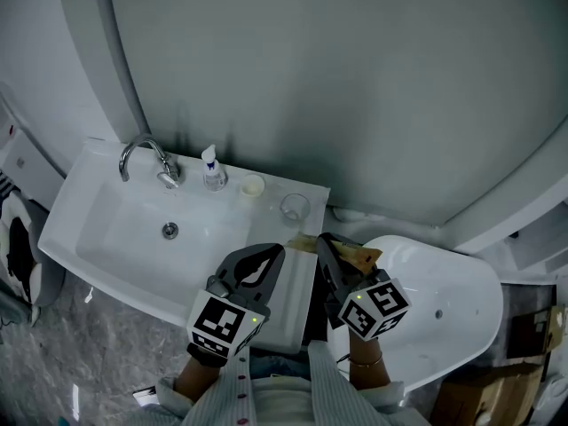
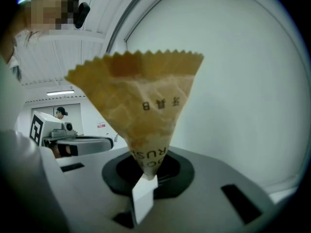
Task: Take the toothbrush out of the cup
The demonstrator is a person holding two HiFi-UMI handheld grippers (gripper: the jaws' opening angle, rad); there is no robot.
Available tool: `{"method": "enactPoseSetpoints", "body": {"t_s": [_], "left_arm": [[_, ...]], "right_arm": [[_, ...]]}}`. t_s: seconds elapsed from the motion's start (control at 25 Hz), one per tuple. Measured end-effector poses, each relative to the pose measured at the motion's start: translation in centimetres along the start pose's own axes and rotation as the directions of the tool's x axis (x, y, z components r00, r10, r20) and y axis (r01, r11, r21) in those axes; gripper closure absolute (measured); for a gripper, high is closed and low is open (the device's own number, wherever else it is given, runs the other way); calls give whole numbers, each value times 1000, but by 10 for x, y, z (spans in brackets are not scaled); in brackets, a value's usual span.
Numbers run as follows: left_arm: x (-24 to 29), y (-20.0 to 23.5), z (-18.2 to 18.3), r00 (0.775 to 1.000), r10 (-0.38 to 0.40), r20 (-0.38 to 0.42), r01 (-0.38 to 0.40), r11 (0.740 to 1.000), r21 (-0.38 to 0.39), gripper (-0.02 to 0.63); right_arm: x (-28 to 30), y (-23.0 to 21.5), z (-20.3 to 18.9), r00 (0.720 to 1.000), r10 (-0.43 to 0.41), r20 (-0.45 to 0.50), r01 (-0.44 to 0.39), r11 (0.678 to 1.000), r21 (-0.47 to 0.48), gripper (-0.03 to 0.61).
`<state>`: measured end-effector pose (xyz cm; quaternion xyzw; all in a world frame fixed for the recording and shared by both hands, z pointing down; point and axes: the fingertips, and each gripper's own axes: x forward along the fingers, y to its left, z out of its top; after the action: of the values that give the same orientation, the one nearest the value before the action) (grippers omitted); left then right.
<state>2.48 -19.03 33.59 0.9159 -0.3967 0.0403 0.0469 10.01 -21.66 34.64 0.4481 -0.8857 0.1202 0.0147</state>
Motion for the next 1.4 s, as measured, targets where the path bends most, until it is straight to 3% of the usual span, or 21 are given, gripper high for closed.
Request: {"method": "enactPoseSetpoints", "body": {"t_s": [0.52, 1.4], "left_arm": [[-34, -21, -14, 1000, 7, 9, -7, 1000, -9, 597], [-102, -32, -18, 995, -97, -12, 96, 994, -42, 597]], "right_arm": [[-23, 45, -20, 995, 94, -24, -94, 995, 23, 548], [-43, 111, -56, 996, -3, -84, 8, 998, 65, 548]]}}
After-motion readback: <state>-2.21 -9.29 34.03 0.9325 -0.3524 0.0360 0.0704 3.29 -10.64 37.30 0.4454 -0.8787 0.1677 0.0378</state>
